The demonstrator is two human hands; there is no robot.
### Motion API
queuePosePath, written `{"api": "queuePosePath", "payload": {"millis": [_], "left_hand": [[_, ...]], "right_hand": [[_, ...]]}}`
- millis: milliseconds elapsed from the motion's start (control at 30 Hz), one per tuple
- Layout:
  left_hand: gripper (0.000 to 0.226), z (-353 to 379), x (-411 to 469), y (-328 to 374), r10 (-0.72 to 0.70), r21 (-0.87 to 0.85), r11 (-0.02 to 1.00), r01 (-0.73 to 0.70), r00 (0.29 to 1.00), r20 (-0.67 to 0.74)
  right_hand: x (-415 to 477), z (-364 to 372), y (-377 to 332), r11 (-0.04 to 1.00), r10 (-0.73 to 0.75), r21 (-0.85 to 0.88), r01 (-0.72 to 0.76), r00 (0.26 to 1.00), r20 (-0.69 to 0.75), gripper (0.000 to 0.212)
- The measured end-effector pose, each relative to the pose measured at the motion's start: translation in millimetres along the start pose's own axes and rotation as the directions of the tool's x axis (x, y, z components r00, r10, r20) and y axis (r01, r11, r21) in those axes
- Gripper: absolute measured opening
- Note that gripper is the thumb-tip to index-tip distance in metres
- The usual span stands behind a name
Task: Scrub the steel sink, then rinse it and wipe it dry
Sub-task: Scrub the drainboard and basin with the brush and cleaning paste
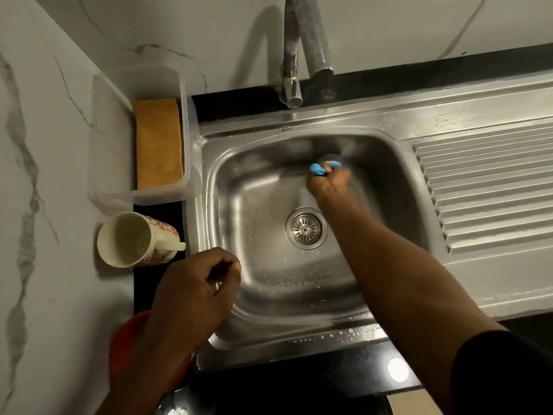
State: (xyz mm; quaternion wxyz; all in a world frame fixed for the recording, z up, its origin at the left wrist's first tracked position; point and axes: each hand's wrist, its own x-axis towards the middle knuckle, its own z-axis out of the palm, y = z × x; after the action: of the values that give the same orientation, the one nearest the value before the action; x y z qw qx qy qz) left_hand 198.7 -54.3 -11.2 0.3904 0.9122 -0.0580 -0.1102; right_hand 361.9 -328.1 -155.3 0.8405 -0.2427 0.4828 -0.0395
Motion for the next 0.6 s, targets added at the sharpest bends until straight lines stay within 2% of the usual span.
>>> {"api": "queuePosePath", "payload": {"millis": [33, 67, 167, 267, 300, 367, 433, 533, 600], "left_hand": [[0.014, 0, 0, 0, -0.002, 0.007, 1.000, 0.002, 1.000, 0.007], [0.014, 0, 1, -1, -0.006, 0.009, 1.000, 0.006, 1.000, 0.013], [0.013, 0, 5, -2, -0.015, 0.010, 1.000, 0.014, 0.999, 0.028], [0.010, 0, 9, 1, 0.005, 0.008, 1.000, -0.005, 1.000, 0.021], [0.009, -1, 11, 3, 0.017, 0.005, 1.000, -0.018, 1.000, 0.015], [0.009, -1, 12, 6, 0.029, 0.000, 1.000, -0.029, 1.000, 0.001], [0.012, 1, 12, 6, 0.017, -0.011, 1.000, -0.017, 1.000, 0.000], [0.013, 6, 9, 4, 0.013, -0.025, 1.000, -0.012, 0.999, 0.032], [0.014, 8, 7, 2, 0.013, -0.019, 1.000, -0.012, 0.999, 0.053]], "right_hand": [[-6, 12, 19, 0.999, 0.037, -0.019, -0.036, 0.999, 0.039, 0.029], [-10, 27, 43, 0.994, 0.037, -0.106, -0.035, 0.999, 0.018, 0.029], [-37, 61, 114, 0.967, 0.254, -0.034, -0.252, 0.963, 0.092, 0.036], [-39, 55, 128, 0.930, 0.362, -0.019, -0.366, 0.909, 0.208, 0.031], [-34, 50, 116, 0.939, 0.340, -0.023, -0.344, 0.915, 0.217, 0.032], [-10, 35, 74, 0.985, 0.167, 0.011, -0.171, 0.974, 0.152, 0.031], [14, 14, 24, 0.986, 0.032, 0.160, -0.038, 0.999, 0.043, 0.033], [35, -19, -21, 0.930, 0.028, 0.366, 0.028, 0.989, -0.149, 0.037], [43, -22, -14, 0.923, 0.057, 0.385, 0.009, 0.985, -0.161, 0.033]]}}
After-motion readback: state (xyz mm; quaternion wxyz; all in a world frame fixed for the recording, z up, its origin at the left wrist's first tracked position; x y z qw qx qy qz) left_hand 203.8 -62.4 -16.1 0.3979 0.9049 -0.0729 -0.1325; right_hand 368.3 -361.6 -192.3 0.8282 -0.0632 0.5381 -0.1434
